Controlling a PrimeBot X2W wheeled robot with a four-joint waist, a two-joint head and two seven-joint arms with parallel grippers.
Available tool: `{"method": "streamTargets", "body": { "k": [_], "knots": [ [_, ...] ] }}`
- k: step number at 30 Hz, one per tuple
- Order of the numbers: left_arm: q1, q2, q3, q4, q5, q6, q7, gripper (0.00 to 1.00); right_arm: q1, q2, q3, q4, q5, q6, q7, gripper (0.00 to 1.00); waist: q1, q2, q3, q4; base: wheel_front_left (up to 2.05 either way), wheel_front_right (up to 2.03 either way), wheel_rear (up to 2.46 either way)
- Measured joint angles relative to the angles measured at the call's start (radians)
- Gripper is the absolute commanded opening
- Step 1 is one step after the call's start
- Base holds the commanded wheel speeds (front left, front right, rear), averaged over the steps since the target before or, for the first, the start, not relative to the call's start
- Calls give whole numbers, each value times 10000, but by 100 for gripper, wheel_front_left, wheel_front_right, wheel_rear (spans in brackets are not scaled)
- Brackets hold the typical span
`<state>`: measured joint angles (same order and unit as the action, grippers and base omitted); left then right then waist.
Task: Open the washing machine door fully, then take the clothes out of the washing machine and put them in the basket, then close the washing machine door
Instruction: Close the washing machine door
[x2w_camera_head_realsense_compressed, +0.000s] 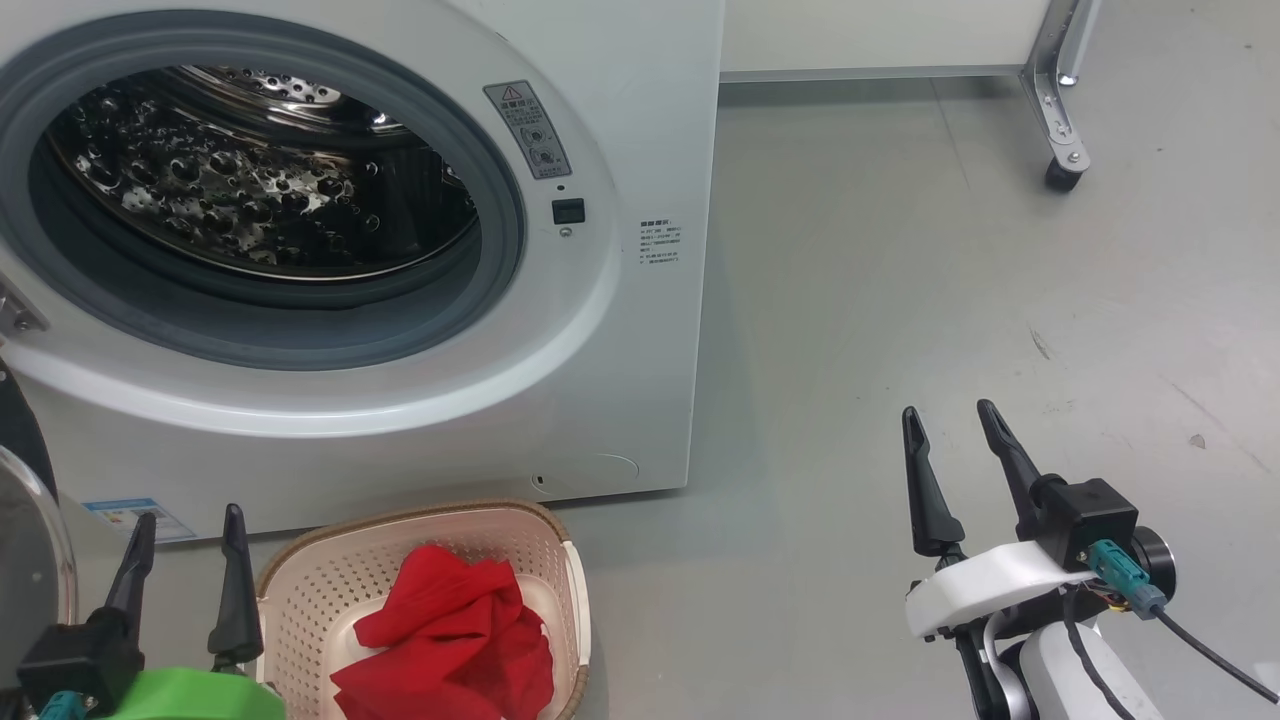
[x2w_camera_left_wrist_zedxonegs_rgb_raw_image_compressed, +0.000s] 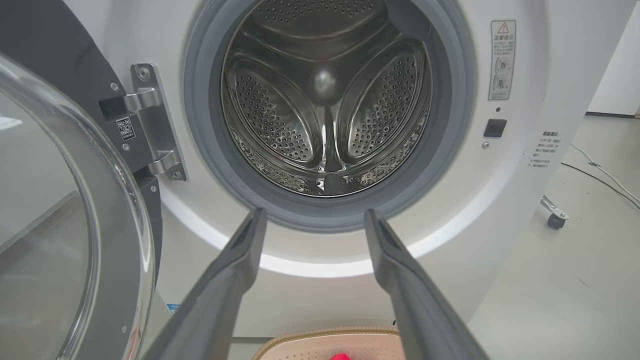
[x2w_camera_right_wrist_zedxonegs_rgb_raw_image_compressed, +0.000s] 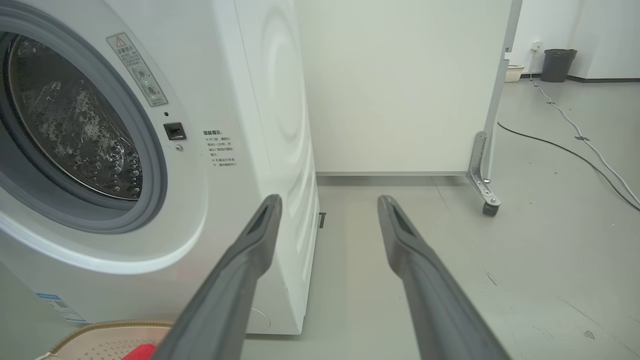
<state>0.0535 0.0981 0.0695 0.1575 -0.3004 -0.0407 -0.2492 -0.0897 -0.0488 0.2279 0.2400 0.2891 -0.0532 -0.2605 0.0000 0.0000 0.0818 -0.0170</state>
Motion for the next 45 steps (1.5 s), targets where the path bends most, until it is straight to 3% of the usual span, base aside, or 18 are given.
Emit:
{"method": "streamTargets", "body": {
  "k": [45],
  "knots": [
    [171, -414, 403, 12, 571, -320, 0, 100, 213, 13, -176, 153, -2, 171, 0, 100, 0, 0, -264, 295, -72, 72, 0]
  ]
}}
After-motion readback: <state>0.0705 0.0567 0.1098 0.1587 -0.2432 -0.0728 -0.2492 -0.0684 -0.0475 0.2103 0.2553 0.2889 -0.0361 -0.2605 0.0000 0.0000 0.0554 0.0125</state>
